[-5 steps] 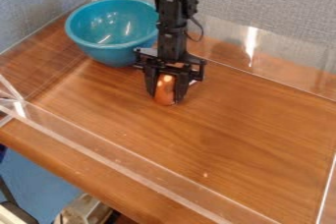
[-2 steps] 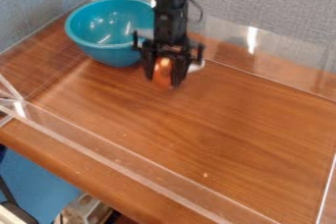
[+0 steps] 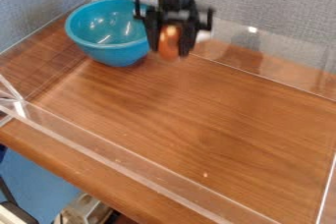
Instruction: Put the mushroom in the blue bowl
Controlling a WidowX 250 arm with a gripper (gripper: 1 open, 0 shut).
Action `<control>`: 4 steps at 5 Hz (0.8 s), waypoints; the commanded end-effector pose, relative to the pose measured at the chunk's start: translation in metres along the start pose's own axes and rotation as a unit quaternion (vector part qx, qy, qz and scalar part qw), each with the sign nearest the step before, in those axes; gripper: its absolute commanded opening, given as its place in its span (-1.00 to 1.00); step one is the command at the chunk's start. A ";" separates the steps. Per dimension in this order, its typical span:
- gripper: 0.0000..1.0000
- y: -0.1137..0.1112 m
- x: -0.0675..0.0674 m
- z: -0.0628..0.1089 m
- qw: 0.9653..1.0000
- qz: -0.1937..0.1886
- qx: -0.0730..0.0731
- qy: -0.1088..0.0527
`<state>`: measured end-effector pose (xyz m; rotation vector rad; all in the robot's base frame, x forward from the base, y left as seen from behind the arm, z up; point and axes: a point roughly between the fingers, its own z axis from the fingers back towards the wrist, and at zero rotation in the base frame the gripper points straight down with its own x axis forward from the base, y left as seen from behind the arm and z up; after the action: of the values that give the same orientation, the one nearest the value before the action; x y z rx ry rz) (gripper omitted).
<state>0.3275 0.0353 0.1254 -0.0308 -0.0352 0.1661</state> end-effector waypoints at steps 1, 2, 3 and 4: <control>-1.00 0.011 0.014 0.054 0.998 0.016 -0.007 -0.063; -1.00 0.039 0.025 0.062 0.996 0.047 -0.004 -0.071; -1.00 0.074 0.045 0.046 0.992 0.103 0.002 -0.066; -1.00 0.093 0.058 0.026 0.988 0.146 0.004 -0.058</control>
<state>0.3642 0.1290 0.1227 -0.0339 -0.0640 0.4511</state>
